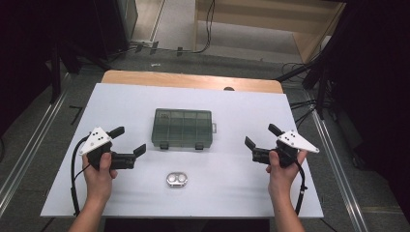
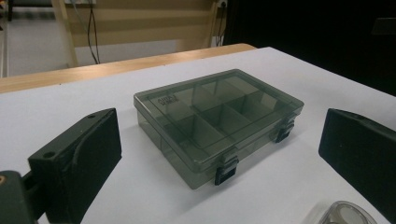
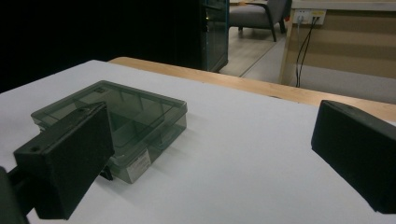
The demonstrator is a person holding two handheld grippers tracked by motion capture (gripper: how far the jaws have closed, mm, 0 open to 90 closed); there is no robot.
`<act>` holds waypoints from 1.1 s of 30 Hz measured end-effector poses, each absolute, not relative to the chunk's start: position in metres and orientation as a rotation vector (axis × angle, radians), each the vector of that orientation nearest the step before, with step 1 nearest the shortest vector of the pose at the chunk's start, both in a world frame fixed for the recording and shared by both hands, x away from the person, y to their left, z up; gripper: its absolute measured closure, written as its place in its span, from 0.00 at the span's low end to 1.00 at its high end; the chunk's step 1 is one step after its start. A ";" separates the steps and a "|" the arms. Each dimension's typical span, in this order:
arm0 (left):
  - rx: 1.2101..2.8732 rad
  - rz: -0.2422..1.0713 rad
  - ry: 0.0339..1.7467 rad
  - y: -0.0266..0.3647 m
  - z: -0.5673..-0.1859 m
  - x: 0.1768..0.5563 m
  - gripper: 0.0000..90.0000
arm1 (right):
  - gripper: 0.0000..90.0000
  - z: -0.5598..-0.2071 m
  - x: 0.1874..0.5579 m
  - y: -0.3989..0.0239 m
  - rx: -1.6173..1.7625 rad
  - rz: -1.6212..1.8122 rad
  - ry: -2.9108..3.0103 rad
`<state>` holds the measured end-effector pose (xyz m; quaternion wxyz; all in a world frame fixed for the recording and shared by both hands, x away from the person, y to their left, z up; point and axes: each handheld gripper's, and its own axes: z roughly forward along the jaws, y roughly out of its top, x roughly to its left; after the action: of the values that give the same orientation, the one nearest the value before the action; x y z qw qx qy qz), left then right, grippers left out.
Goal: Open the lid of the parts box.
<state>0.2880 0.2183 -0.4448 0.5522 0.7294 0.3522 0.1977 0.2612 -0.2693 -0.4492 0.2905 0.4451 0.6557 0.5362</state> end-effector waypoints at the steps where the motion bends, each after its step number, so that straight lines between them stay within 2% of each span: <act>1: 1.725 0.468 0.833 0.218 -0.445 0.288 0.00 | 0.00 -0.449 0.261 -0.269 1.187 1.430 1.749; 30: 1.699 0.472 0.855 0.202 -0.453 0.307 0.00 | 0.00 -0.456 0.284 -0.233 1.170 1.476 1.807; 33: 1.694 0.483 0.874 0.202 -0.454 0.309 0.05 | 0.00 -0.457 0.287 -0.228 1.163 1.484 1.822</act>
<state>0.3092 0.2018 -0.4537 0.5543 0.7170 0.3700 0.2043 0.2875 -0.2281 -0.4572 0.2570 0.4286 0.6715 0.5470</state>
